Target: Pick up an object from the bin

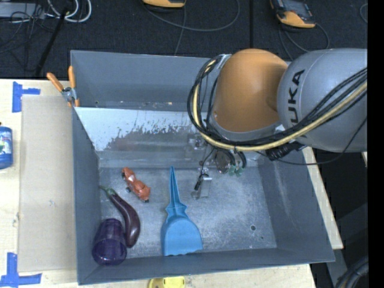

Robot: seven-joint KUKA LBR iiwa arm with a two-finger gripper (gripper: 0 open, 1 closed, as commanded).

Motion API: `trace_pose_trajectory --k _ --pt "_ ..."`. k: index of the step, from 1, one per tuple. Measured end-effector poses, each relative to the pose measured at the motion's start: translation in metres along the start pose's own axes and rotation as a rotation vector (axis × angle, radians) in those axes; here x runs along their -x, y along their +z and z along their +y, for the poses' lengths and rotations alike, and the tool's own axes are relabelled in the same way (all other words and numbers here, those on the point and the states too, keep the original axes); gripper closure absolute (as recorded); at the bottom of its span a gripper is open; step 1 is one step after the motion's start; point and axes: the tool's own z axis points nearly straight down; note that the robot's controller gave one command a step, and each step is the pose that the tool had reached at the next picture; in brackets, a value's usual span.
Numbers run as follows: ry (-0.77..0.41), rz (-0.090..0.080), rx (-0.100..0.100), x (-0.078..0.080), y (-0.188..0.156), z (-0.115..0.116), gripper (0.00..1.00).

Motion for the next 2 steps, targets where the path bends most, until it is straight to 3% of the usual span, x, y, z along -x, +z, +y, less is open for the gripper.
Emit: trace_pose_trajectory --k 1,2 --pt "0.002 -0.007 0.001 0.001 -0.005 0.0 0.0" --pt "-0.157 -0.016 0.0 0.004 0.031 0.003 0.0"
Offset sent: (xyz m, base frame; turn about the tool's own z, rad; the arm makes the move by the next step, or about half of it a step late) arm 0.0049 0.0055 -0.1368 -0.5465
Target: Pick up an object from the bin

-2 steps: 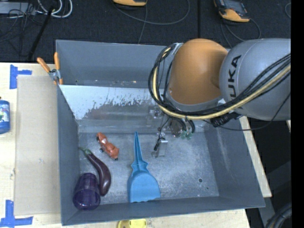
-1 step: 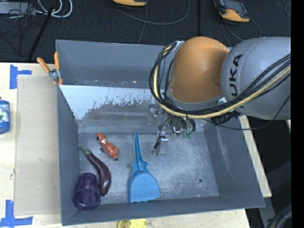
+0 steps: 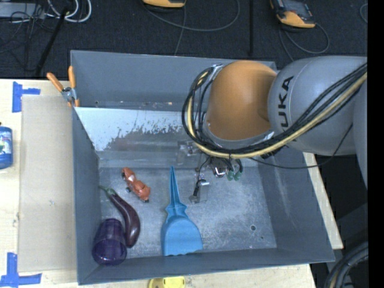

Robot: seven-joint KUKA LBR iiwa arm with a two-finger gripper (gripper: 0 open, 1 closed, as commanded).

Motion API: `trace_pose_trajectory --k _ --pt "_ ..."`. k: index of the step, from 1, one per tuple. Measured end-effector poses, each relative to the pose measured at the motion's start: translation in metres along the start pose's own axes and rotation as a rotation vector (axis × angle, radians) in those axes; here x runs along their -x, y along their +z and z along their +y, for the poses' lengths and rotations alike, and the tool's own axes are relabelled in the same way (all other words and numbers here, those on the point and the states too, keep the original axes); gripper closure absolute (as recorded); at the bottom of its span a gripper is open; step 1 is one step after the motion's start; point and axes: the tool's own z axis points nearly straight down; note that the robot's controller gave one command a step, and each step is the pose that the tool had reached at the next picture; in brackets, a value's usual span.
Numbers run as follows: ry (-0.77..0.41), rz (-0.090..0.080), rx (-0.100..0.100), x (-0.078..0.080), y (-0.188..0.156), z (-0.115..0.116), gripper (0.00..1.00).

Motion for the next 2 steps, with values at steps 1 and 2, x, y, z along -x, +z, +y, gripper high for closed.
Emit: trace_pose_trajectory --k 1,2 --pt "-0.207 0.012 0.002 -0.002 0.037 0.0 0.0" --pt "-0.443 0.006 0.002 0.015 0.027 0.0 0.0"
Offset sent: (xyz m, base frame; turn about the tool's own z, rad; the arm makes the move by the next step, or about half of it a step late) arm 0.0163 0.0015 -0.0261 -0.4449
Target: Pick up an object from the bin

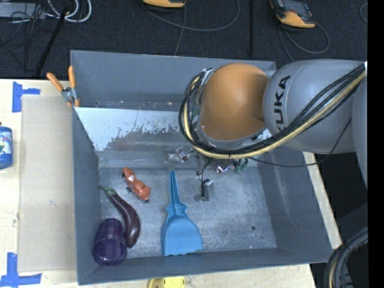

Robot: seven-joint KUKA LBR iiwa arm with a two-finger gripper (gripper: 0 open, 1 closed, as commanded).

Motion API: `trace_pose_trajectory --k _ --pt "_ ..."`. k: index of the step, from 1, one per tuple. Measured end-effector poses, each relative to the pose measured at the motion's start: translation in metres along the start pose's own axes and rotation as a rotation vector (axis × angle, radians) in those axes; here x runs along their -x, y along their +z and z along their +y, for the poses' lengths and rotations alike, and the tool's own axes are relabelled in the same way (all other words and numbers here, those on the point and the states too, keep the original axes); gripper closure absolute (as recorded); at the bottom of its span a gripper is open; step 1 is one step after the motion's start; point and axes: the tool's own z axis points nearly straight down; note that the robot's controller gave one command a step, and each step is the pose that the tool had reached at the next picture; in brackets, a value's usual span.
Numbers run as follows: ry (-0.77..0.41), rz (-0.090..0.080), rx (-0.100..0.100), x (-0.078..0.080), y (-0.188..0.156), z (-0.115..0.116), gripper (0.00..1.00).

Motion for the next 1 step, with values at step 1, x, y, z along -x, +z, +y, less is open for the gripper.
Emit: trace_pose_trajectory --k 1 --pt "-0.179 -0.001 -0.001 -0.0034 0.0509 -0.0003 0.0"
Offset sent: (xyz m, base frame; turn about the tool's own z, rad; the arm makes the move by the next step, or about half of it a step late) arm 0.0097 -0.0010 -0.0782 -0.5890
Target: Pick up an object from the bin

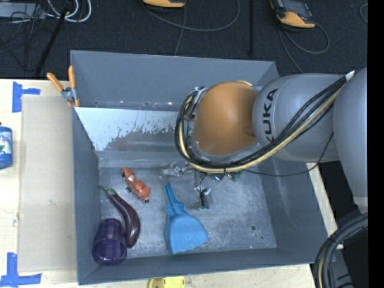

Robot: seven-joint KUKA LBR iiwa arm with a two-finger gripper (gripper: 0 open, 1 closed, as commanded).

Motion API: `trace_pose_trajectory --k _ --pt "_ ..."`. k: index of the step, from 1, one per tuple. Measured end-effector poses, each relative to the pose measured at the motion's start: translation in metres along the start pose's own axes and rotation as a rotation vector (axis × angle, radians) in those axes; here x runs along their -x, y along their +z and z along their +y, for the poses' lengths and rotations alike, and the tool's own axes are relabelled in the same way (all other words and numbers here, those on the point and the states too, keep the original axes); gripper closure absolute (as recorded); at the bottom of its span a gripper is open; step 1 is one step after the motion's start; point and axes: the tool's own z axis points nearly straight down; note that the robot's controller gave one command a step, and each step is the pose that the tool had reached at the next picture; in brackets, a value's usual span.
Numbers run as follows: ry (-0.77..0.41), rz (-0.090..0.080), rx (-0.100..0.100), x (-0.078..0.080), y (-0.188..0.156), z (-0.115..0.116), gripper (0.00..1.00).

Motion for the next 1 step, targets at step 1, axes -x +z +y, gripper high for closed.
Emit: trace_pose_trajectory --k 1 --pt "-0.405 -0.005 0.002 0.012 0.0251 -0.0072 1.0"
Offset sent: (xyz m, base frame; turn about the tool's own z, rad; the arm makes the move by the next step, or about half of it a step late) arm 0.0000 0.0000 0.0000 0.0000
